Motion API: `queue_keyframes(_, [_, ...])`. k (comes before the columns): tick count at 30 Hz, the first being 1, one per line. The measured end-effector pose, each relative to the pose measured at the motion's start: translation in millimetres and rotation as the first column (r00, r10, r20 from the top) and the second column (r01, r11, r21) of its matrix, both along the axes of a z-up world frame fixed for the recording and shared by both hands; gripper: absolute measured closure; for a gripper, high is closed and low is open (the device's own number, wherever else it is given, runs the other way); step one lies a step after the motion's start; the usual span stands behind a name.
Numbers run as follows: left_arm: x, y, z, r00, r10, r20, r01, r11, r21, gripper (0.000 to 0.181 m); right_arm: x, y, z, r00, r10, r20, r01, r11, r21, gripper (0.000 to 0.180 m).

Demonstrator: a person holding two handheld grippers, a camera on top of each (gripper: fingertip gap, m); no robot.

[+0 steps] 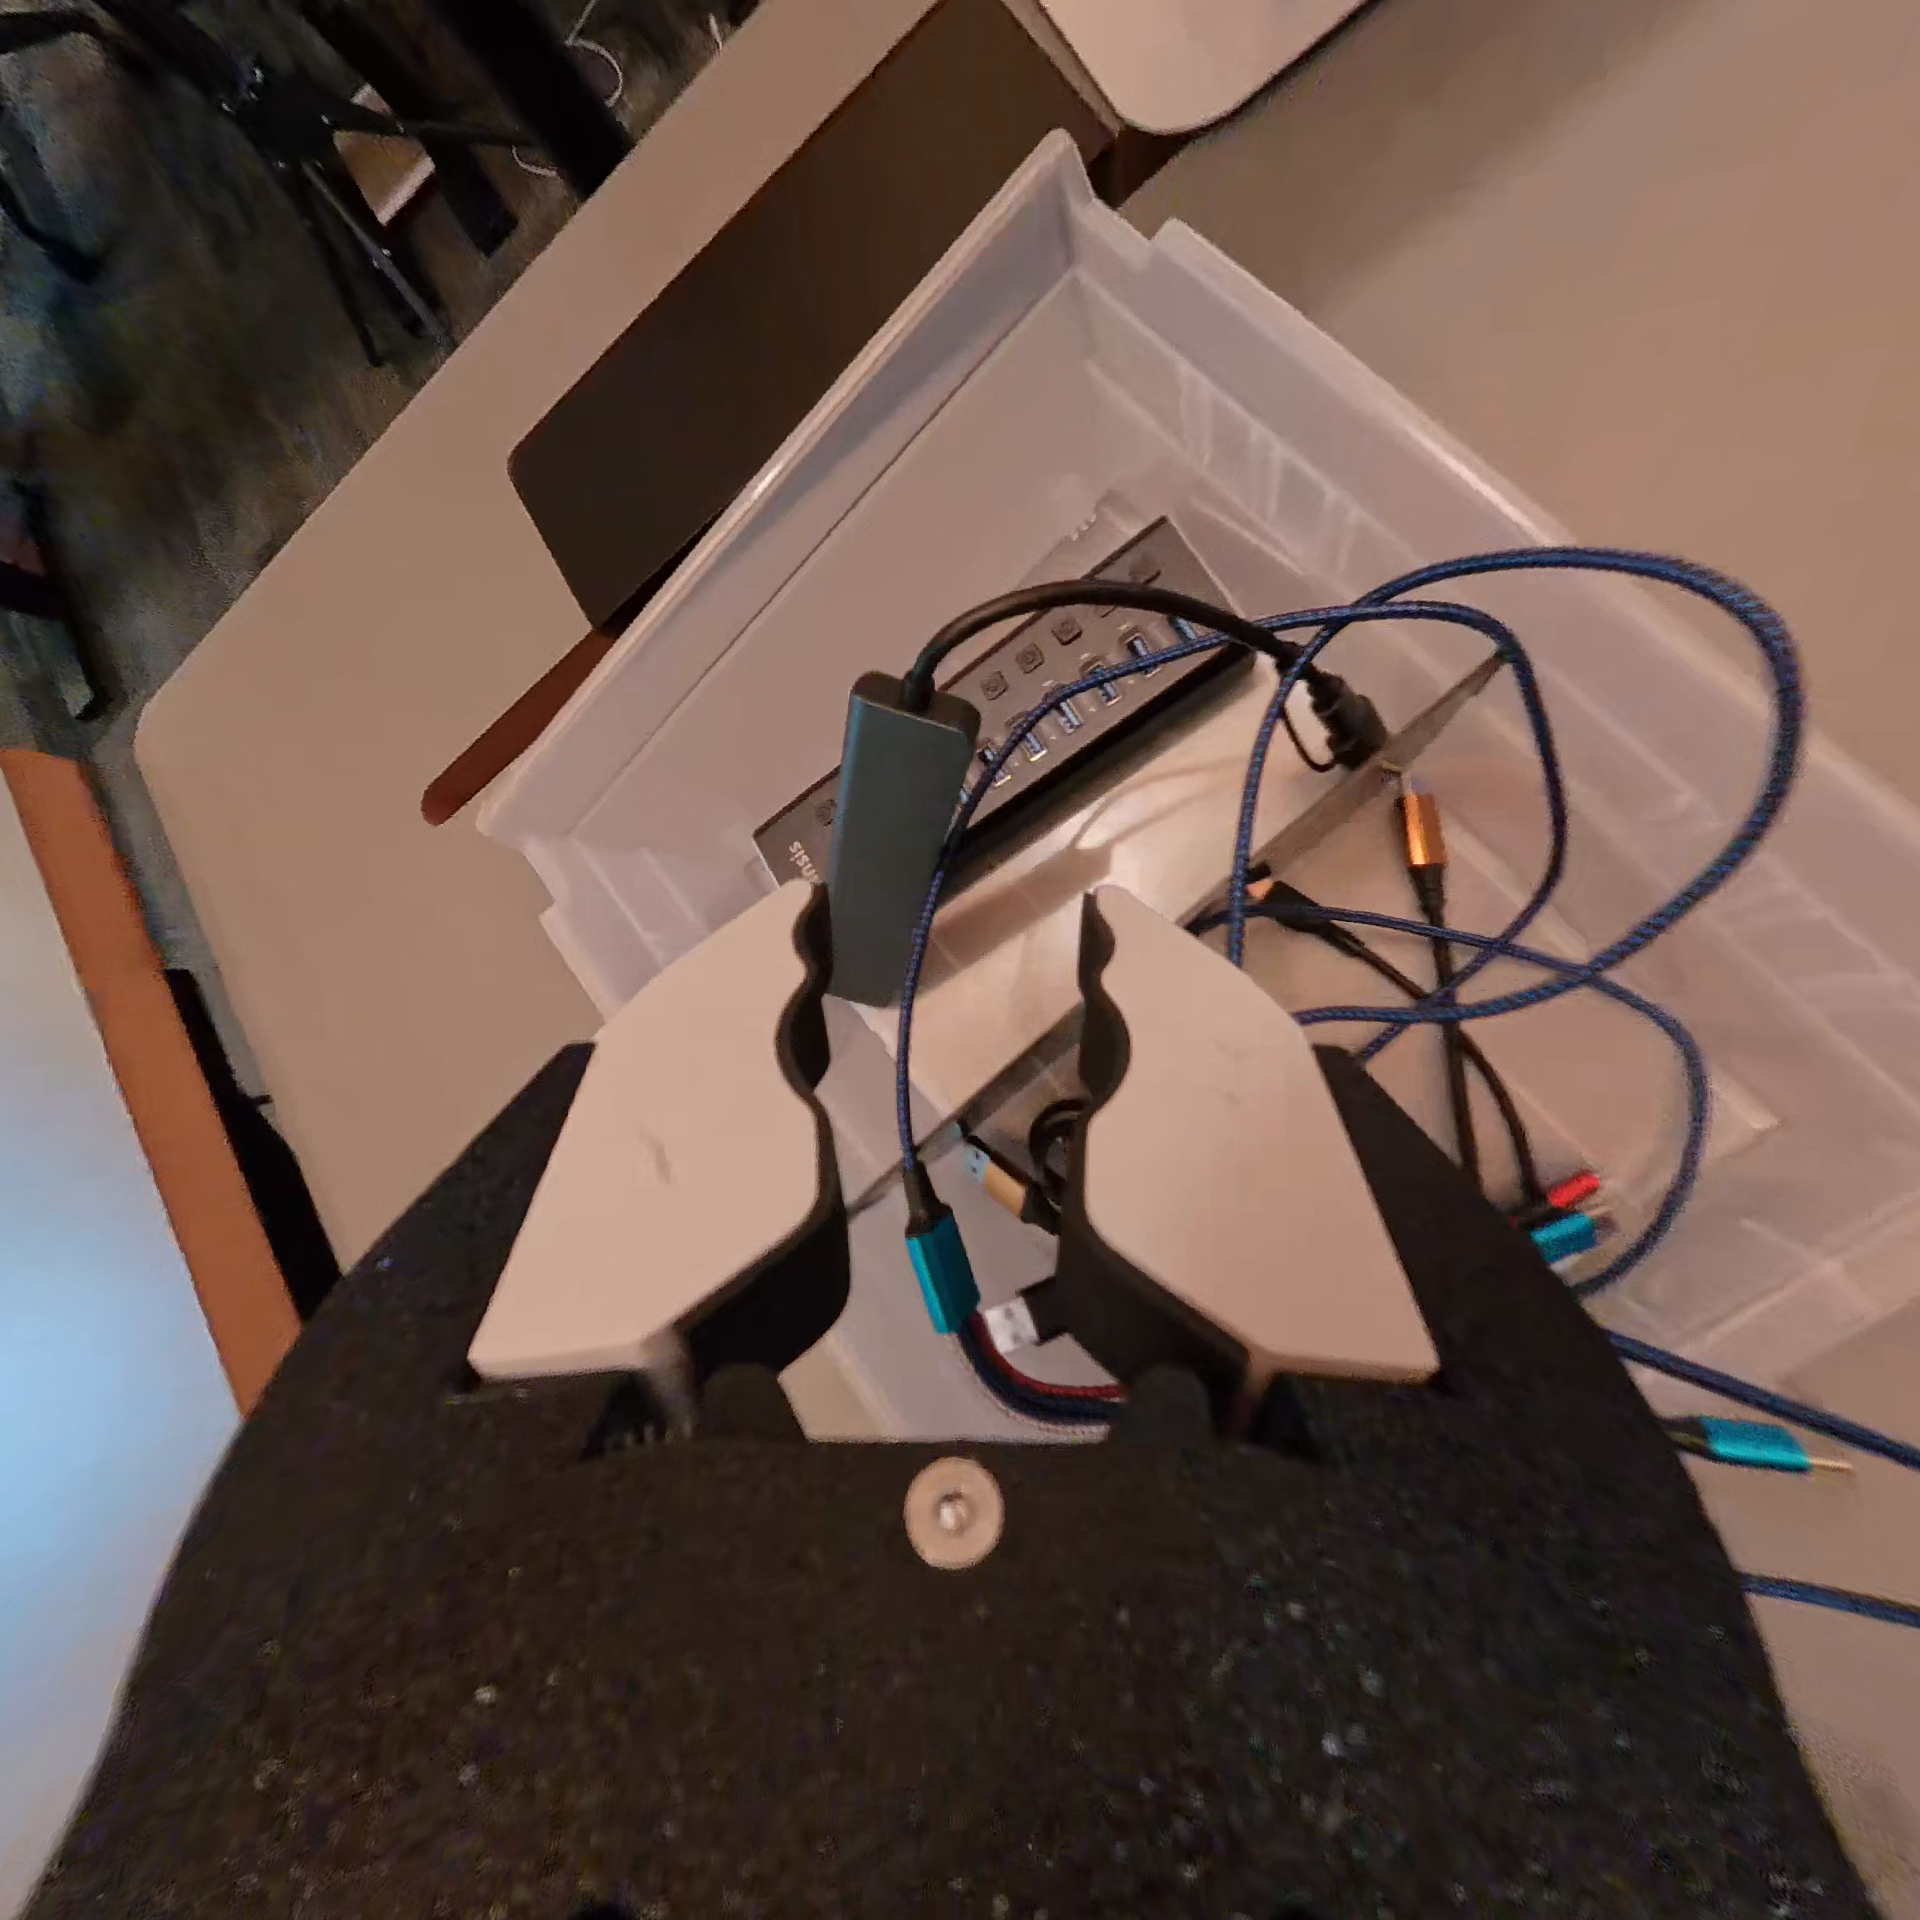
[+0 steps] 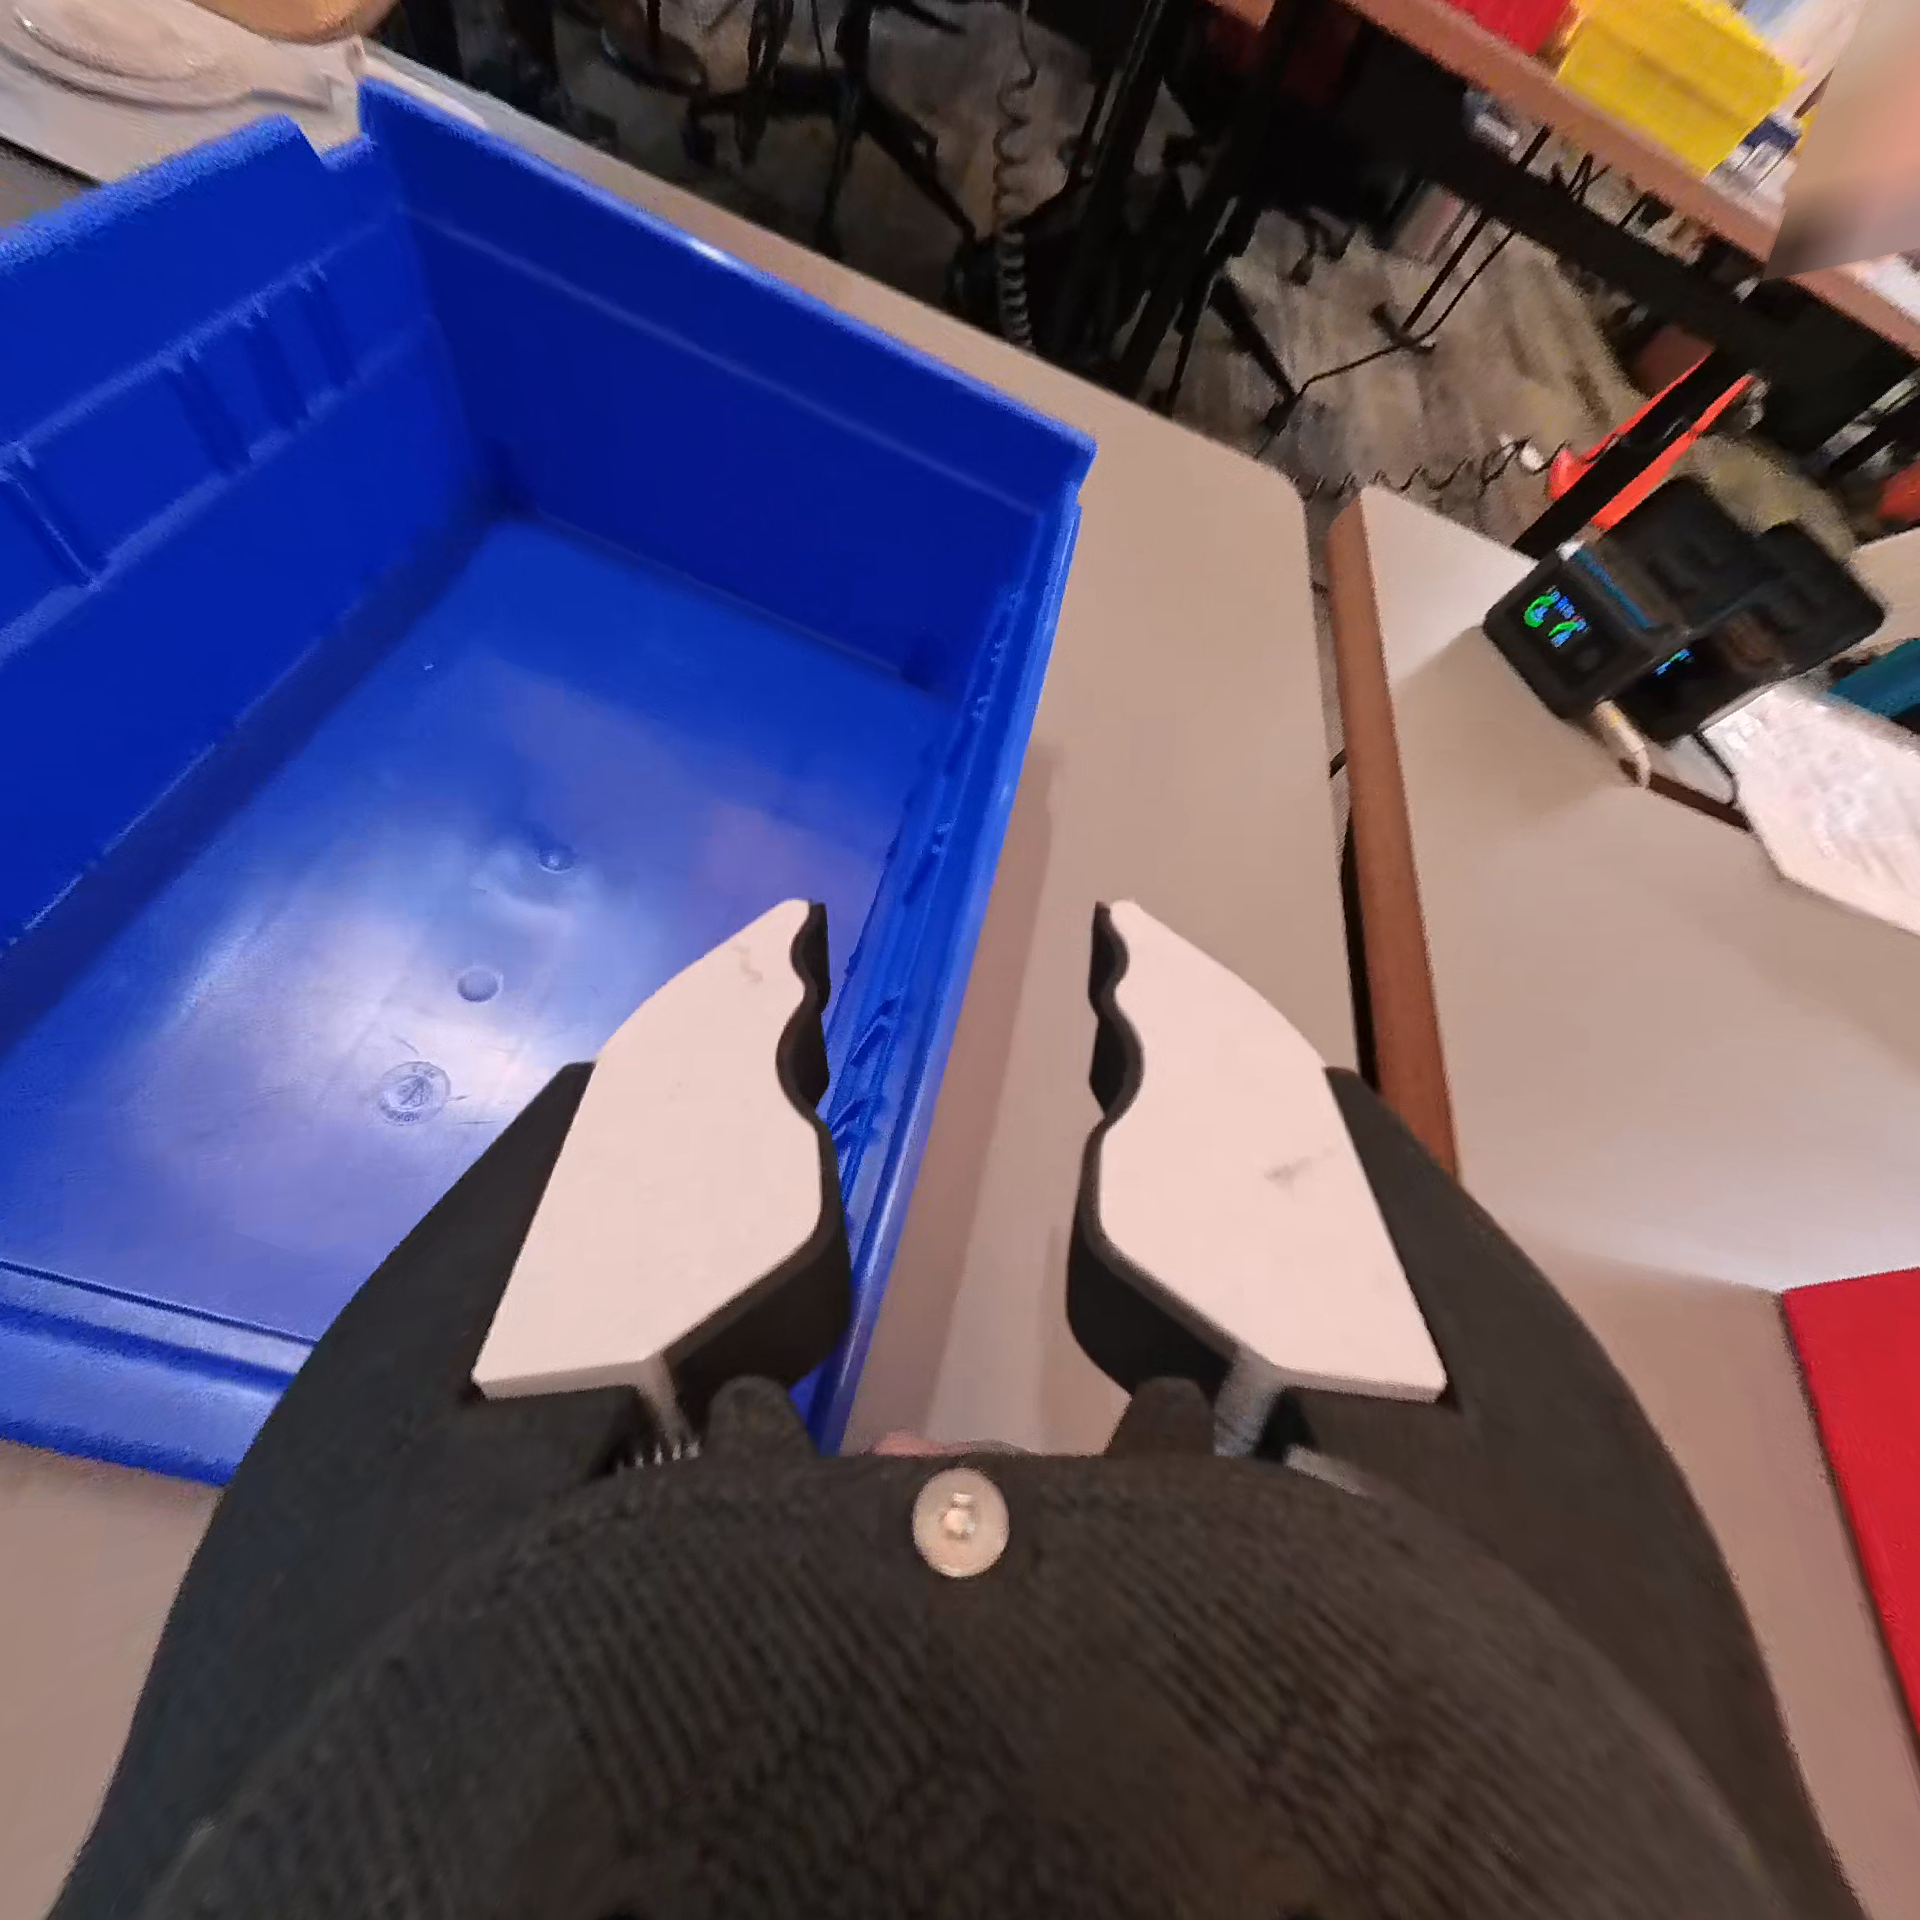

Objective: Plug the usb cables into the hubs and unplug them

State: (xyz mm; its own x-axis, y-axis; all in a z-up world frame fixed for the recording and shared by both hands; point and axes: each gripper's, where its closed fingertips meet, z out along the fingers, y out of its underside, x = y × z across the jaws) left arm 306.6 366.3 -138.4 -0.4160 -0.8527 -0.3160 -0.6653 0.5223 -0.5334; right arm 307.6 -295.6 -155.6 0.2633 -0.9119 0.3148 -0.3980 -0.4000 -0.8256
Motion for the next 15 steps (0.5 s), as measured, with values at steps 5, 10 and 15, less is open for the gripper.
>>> queue_keyframes(5, [25,9,-13,0.998,-0.034,-0.044,0.039,0.992,0.124,0.136,-7,20,22,0.997,0.065,0.047,-0.062,0.996,-0.069,0.129])
queue_keyframes(10, [41,14,-39,0.993,-0.028,-0.118,0.046,0.988,0.148,0.135,-12,60,43,0.978,0.173,0.114,-0.165,0.984,-0.071,0.130])
queue_keyframes(15, [52,14,-46,1.000,-0.005,-0.029,0.009,0.993,0.120,0.149,-20,100,50,0.953,0.277,0.126,-0.265,0.959,-0.104,0.129])
